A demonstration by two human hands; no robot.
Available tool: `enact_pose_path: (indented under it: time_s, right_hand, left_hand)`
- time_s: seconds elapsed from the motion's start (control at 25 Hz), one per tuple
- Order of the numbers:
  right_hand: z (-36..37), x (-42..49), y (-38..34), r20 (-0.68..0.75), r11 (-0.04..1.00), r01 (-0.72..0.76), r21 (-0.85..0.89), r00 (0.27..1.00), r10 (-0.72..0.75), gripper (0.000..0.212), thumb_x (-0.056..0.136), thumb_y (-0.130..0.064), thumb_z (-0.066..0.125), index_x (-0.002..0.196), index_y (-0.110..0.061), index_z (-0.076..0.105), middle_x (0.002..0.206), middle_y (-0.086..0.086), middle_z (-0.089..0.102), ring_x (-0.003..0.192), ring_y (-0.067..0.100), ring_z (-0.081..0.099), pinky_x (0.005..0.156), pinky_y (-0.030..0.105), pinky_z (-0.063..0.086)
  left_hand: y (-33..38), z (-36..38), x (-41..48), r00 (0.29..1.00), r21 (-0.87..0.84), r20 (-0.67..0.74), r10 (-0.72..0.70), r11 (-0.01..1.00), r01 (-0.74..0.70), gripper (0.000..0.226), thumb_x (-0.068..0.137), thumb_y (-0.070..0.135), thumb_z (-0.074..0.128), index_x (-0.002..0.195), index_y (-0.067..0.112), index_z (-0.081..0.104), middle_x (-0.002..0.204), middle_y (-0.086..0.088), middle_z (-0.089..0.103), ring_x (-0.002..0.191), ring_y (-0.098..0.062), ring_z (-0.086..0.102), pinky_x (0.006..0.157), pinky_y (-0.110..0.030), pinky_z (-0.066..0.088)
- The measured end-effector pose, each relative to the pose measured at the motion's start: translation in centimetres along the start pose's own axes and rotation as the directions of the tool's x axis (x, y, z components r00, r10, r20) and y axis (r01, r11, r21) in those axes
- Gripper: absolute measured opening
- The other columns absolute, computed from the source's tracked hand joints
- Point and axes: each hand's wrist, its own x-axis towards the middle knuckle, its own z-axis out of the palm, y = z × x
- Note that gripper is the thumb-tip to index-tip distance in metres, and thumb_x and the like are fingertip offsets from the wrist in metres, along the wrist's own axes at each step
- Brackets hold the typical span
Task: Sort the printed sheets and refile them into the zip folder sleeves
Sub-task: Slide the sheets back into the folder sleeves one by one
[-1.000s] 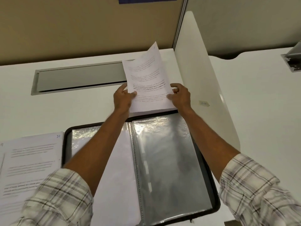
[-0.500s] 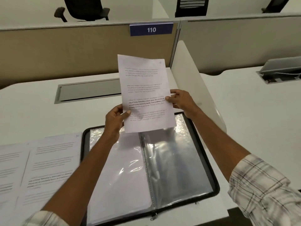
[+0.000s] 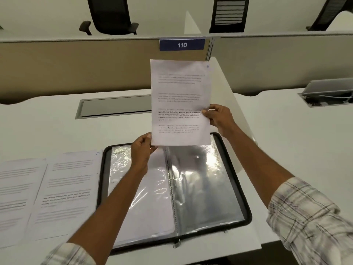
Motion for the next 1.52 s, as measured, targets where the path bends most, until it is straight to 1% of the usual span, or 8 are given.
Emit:
enact_pose_path:
  time_s: [0.2, 0.44, 0.52, 0.72, 0.96, 1.16, 1.32, 1.52]
  right_hand:
    - [-0.4, 3.3, 0.3, -0.1, 0.994, -0.004, 0.107, 0.995, 0.015, 0.019, 0.087, -0.003, 0.075, 0.106, -0.005, 0.072, 0.099, 0.011, 0.074, 0.09, 0.024, 0.069, 0.092, 0.052, 0.058]
    - [0.5, 6.5, 2.1, -0.118, 0.987, -0.023, 0.159, 0.992, 0.042, 0.013, 0.085, -0.013, 0.078, 0.098, -0.016, 0.075, 0.092, 0.005, 0.077, 0.084, 0.02, 0.068, 0.088, 0.05, 0.059]
    - [0.9, 7.0, 2.8, -0.14, 0.989, -0.022, 0.149, 0.989, 0.044, 0.011, 0.088, -0.013, 0.077, 0.098, -0.017, 0.074, 0.091, 0.003, 0.077, 0.083, 0.018, 0.068, 0.084, 0.044, 0.059]
    - [1.2, 8.4, 4.0, -0.17, 0.991, -0.023, 0.134, 0.984, 0.045, 0.014, 0.091, -0.012, 0.075, 0.103, -0.017, 0.072, 0.101, 0.006, 0.077, 0.089, 0.019, 0.07, 0.089, 0.046, 0.061]
    - [1.4, 9.1, 5.1, -0.105, 0.988, -0.022, 0.15, 0.994, 0.038, 0.02, 0.092, -0.008, 0.073, 0.111, -0.007, 0.069, 0.103, 0.009, 0.076, 0.092, 0.019, 0.072, 0.092, 0.048, 0.06]
    - [1.3, 9.5, 5.4, -0.081, 0.988, -0.022, 0.154, 0.996, 0.035, 0.019, 0.092, -0.006, 0.073, 0.109, -0.005, 0.065, 0.106, 0.013, 0.075, 0.096, 0.021, 0.072, 0.092, 0.046, 0.06]
    - [1.1, 9.4, 5.8, -0.032, 0.99, -0.033, 0.135, 0.999, 0.037, 0.022, 0.092, -0.007, 0.074, 0.111, -0.004, 0.065, 0.111, 0.017, 0.075, 0.103, 0.027, 0.073, 0.09, 0.043, 0.061]
    - [0.6, 8.6, 6.7, 0.059, 0.997, -0.05, 0.066, 0.997, 0.047, 0.018, 0.092, -0.009, 0.074, 0.109, -0.008, 0.067, 0.105, 0.011, 0.076, 0.1, 0.022, 0.074, 0.089, 0.04, 0.061]
  left_hand:
    - [-7.4, 5.5, -3.7, 0.963, 0.556, 0.138, 0.233, 0.786, -0.27, 0.029, 0.103, 0.013, 0.059, 0.131, 0.013, 0.067, 0.128, -0.005, 0.069, 0.118, -0.02, 0.065, 0.105, -0.035, 0.05]
    - [-11.2, 8.2, -0.2, 0.86, 0.877, 0.457, 0.228, 0.046, -0.478, 0.053, 0.101, 0.019, 0.06, 0.149, 0.002, 0.048, 0.156, -0.016, 0.047, 0.145, -0.034, 0.044, 0.112, -0.048, 0.045]
    - [-10.8, 8.5, -0.1, 0.866, 0.882, 0.469, 0.175, -0.038, -0.47, 0.049, 0.102, 0.023, 0.058, 0.148, 0.007, 0.051, 0.149, -0.013, 0.055, 0.138, -0.032, 0.05, 0.103, -0.045, 0.05]
    - [-7.9, 8.6, 0.4, 0.895, 0.915, 0.404, 0.191, -0.067, -0.399, 0.07, 0.099, 0.036, 0.062, 0.159, 0.016, 0.033, 0.132, -0.007, 0.061, 0.127, -0.03, 0.056, 0.091, -0.044, 0.049]
    - [-5.2, 8.2, 2.8, 0.853, 0.852, 0.521, 0.041, -0.093, -0.516, 0.048, 0.092, 0.046, 0.061, 0.137, 0.033, 0.057, 0.126, 0.003, 0.061, 0.123, -0.023, 0.055, 0.095, -0.041, 0.043]
    - [-4.1, 8.1, 4.6, 0.806, 0.806, 0.592, 0.026, 0.008, -0.592, 0.053, 0.081, 0.057, 0.072, 0.127, 0.033, 0.06, 0.123, 0.01, 0.063, 0.114, -0.016, 0.064, 0.093, -0.04, 0.046]
    - [-3.6, 7.5, 5.3, 0.855, 0.795, 0.502, 0.129, 0.32, -0.515, 0.034, 0.088, 0.059, 0.07, 0.109, 0.032, 0.071, 0.11, 0.015, 0.063, 0.095, -0.006, 0.064, 0.079, -0.031, 0.046]
    - [-4.1, 7.1, 5.9, 0.78, 0.729, 0.552, 0.296, 0.283, -0.624, 0.012, 0.098, 0.034, 0.067, 0.101, 0.023, 0.072, 0.104, 0.005, 0.066, 0.098, -0.017, 0.059, 0.075, -0.036, 0.045]
